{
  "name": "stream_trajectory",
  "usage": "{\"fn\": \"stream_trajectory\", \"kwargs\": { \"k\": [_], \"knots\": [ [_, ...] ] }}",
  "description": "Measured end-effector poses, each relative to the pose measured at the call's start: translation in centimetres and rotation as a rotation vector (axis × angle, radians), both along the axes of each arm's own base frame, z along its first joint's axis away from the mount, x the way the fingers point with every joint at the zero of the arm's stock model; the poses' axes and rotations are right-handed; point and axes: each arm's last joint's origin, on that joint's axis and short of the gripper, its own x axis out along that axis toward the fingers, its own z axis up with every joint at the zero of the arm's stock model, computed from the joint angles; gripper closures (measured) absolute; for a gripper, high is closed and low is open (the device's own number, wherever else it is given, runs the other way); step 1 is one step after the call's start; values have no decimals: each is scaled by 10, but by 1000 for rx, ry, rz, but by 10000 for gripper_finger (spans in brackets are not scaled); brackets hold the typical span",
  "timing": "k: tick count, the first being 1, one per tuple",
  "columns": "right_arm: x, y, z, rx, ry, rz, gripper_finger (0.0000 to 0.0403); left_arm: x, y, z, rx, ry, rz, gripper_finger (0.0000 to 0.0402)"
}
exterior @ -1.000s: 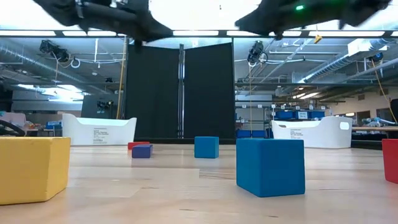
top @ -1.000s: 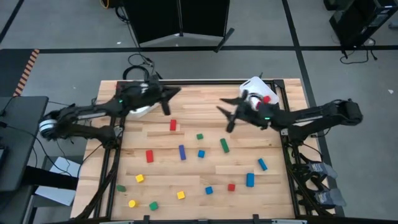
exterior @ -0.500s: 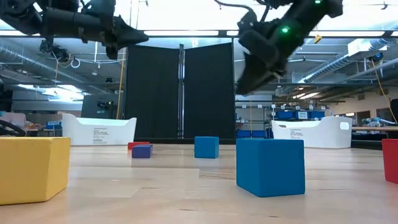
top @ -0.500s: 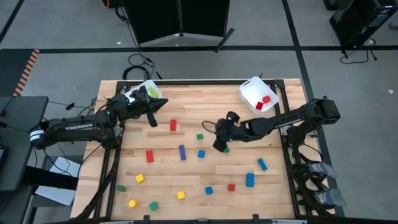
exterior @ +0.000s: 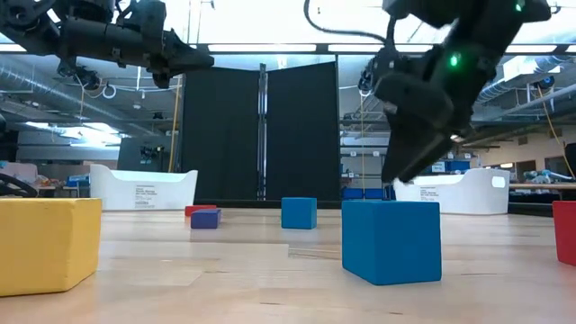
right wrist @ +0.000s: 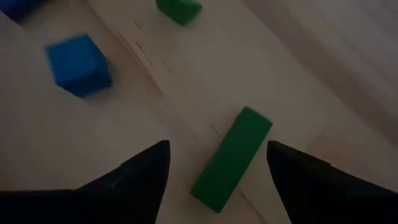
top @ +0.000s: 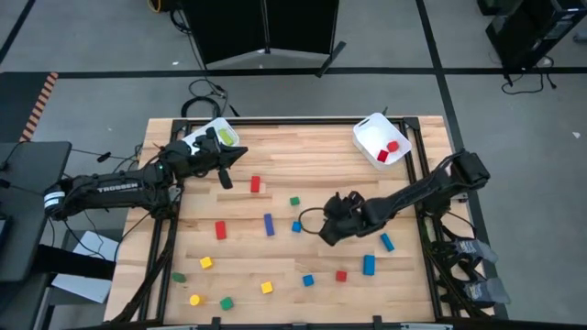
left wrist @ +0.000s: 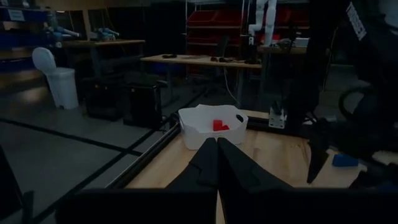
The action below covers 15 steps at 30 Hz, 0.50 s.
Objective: Sort blocks by size
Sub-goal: Put the large green block into the left white bin
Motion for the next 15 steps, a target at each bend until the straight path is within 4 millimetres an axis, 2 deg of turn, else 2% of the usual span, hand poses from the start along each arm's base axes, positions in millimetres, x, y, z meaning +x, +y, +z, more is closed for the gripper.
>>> {"fn": "stream_trajectory", "kwargs": {
  "k": [8, 15],
  "knots": [
    [3, 3, -35, 19, 89, -89, 121, 0, 0, 0, 0, 0, -1, 398],
    [5, 2, -44, 38, 101, -133, 140, 0, 0, 0, 3, 2, -3, 398]
  ]
}}
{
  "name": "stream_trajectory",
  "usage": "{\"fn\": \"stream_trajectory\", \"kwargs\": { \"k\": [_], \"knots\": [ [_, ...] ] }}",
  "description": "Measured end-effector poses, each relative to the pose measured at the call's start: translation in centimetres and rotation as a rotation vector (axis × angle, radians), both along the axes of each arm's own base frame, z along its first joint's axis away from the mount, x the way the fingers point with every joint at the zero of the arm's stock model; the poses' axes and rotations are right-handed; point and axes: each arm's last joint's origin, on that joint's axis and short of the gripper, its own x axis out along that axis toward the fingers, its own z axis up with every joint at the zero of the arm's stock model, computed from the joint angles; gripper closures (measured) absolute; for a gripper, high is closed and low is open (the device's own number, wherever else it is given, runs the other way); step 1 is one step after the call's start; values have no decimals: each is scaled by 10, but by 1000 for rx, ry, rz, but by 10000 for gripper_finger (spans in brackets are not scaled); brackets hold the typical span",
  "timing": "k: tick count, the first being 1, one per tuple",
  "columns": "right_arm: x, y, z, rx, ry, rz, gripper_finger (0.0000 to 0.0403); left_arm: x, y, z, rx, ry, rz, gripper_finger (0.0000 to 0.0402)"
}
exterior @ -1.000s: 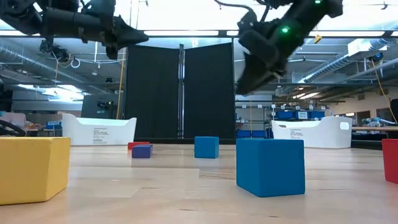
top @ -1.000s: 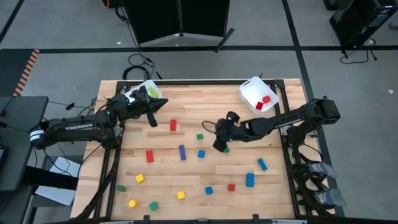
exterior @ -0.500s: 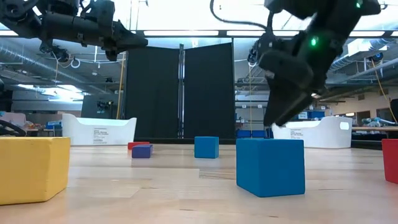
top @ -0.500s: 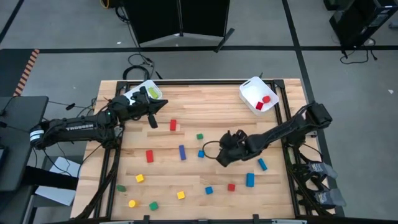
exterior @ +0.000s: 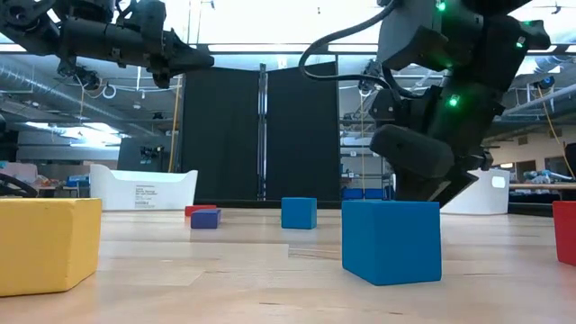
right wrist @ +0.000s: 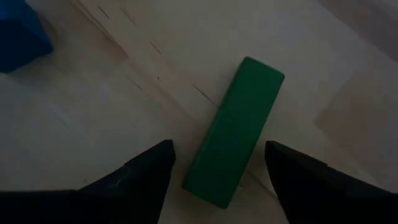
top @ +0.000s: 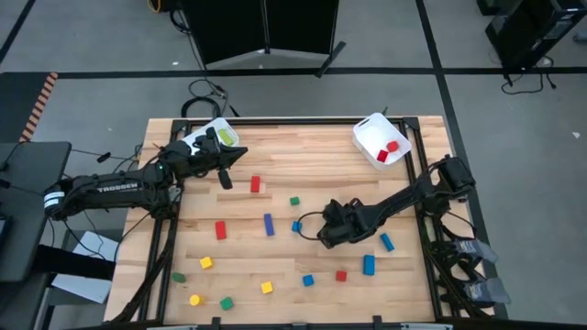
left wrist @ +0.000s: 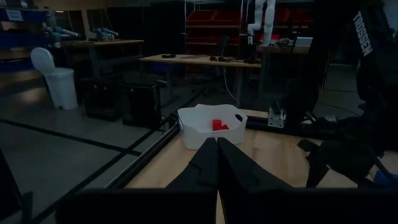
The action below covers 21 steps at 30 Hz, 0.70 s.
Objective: Sort blocks by size
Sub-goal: Put the large green block into the left white bin
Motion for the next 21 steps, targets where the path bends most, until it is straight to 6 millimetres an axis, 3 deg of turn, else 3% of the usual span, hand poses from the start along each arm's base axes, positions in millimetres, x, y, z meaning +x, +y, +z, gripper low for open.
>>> {"fn": "stream_trajectory", "kwargs": {
  "k": [10, 16, 21],
  "knots": [
    [3, -3, 0, 15, -12, 8, 288, 0, 0, 0, 0, 0, 0, 398],
    [5, -5, 3, -11, -27, 55, 290, 0, 0, 0, 2, -4, 0, 398],
    [7, -16, 27, -150, -111, 102, 290, 0, 0, 3, 5, -29, 0, 398]
  ]
}}
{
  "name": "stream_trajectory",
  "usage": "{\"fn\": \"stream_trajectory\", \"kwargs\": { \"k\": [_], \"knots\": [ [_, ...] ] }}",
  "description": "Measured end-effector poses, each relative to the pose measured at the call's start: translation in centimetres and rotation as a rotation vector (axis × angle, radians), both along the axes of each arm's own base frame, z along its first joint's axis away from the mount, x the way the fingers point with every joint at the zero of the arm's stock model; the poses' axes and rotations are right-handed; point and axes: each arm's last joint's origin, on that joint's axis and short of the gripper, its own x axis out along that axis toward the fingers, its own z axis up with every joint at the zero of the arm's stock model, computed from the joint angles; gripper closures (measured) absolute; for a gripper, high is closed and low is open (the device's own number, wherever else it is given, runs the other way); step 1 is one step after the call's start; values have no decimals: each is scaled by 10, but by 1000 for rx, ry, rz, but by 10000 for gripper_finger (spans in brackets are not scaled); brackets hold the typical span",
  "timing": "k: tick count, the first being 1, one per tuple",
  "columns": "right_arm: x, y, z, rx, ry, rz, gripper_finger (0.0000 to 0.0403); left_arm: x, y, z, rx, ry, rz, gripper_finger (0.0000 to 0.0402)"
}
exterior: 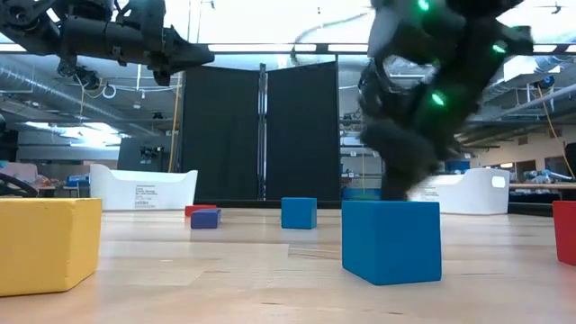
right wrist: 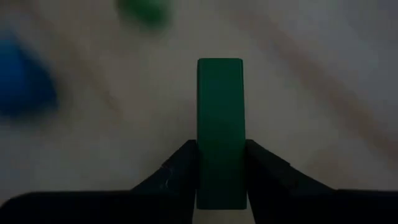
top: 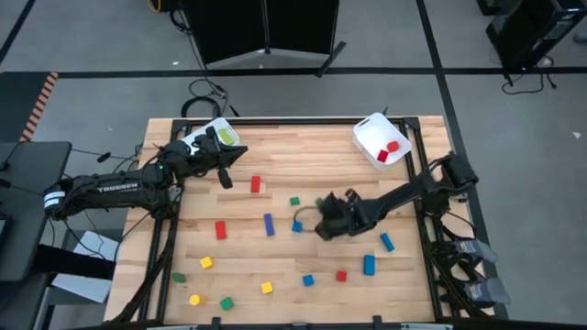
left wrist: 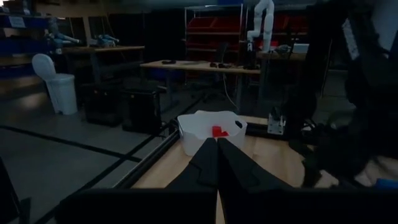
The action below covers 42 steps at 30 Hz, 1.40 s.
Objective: Sort blocks by size
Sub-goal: Put the large green block into the left white bin
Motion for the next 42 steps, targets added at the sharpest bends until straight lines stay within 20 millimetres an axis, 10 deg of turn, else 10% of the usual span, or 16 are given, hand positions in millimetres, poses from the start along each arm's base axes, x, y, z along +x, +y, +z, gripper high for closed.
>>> {"fn": "stream_trajectory", "kwargs": {
  "k": [18, 31, 42],
  "knots": [
    [107, -134, 56, -200, -688, 309, 290, -20, 7, 27, -63, -283, -67, 398],
    [225, -214, 45, -221, -844, 408, 290, -36, 1, 39, -54, -367, -109, 398],
    [272, -259, 23, -170, -849, 370, 278, -36, 2, 39, -58, -367, -110, 398]
  ]
}}
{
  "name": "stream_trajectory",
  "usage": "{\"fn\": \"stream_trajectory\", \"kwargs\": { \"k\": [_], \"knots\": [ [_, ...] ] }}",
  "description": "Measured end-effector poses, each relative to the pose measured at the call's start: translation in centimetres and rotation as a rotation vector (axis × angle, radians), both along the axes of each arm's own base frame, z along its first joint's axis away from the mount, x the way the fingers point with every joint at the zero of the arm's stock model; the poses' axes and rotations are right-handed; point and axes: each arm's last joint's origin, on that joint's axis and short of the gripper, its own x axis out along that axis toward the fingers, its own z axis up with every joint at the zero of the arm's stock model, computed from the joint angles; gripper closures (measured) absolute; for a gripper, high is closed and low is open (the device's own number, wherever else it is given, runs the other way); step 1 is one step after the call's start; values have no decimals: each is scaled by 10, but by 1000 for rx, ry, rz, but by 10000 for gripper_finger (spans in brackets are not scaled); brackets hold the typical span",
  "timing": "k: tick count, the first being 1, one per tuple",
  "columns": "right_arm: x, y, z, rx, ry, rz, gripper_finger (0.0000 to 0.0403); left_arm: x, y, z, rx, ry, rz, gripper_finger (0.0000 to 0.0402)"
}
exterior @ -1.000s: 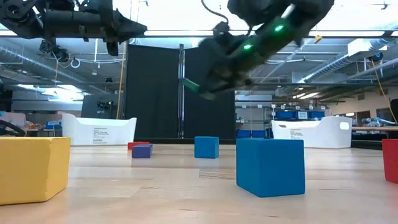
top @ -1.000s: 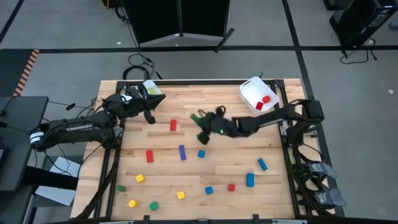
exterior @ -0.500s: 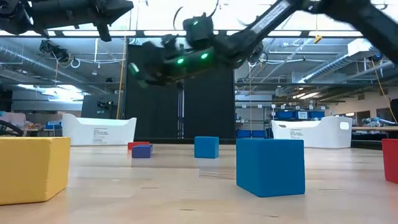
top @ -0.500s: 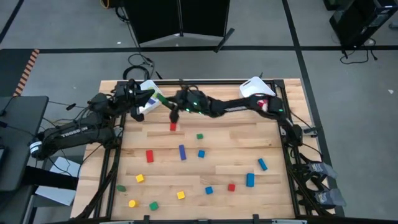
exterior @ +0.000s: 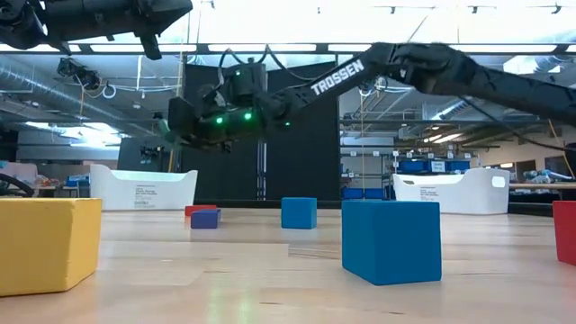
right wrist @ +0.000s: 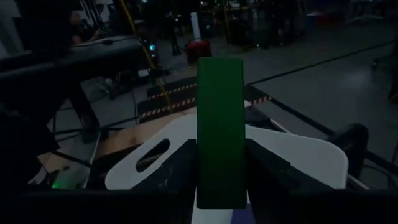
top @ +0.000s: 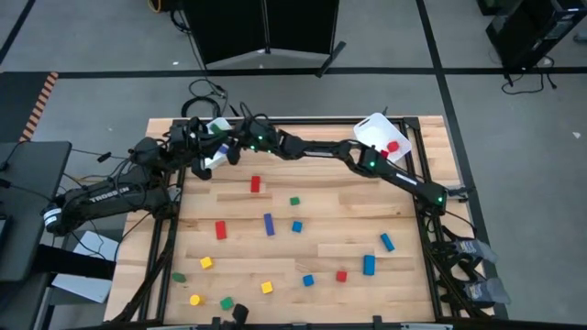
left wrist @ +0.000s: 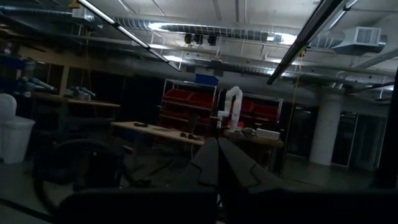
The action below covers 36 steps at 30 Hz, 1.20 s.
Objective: Sort blocks by size
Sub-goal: Put the large green block into the left white bin, then put the small blue block into the right white bin
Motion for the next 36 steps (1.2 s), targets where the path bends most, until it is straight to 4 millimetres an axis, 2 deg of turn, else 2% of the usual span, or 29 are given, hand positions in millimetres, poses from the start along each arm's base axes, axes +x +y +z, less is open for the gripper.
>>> {"fn": "stream_trajectory", "kwargs": {
  "k": [7, 9, 12, 16, 22, 27, 31, 33, 36],
  "knots": [
    [-4, -14, -8, 37, -7, 28, 142, 0, 0, 0, 0, 1, -7, 398],
    [-4, -16, -3, 21, -47, 25, 118, 0, 0, 0, -3, 1, -10, 398],
    [-4, -15, 6, -15, -130, 29, 107, 0, 0, 0, -20, -3, -24, 398],
    [1, -1, 14, -69, -196, 32, 124, 1, 0, -2, -43, 9, -43, 398],
    [4, 10, 15, -99, -193, 37, 178, -1, -1, -4, -64, 40, -42, 398],
    [-5, 26, 29, -236, -57, -55, 225, -4, -3, -6, -65, 67, -37, 398],
    [-33, 44, 48, -310, 20, -66, 252, -5, -4, -6, -55, 75, -31, 398],
    [-57, 54, 52, -308, 41, -56, 256, -5, -3, -8, -59, 89, -30, 398],
    [-103, 66, 55, -298, 48, -78, 254, 1, 0, -17, -83, 172, -22, 398]
  ]
}}
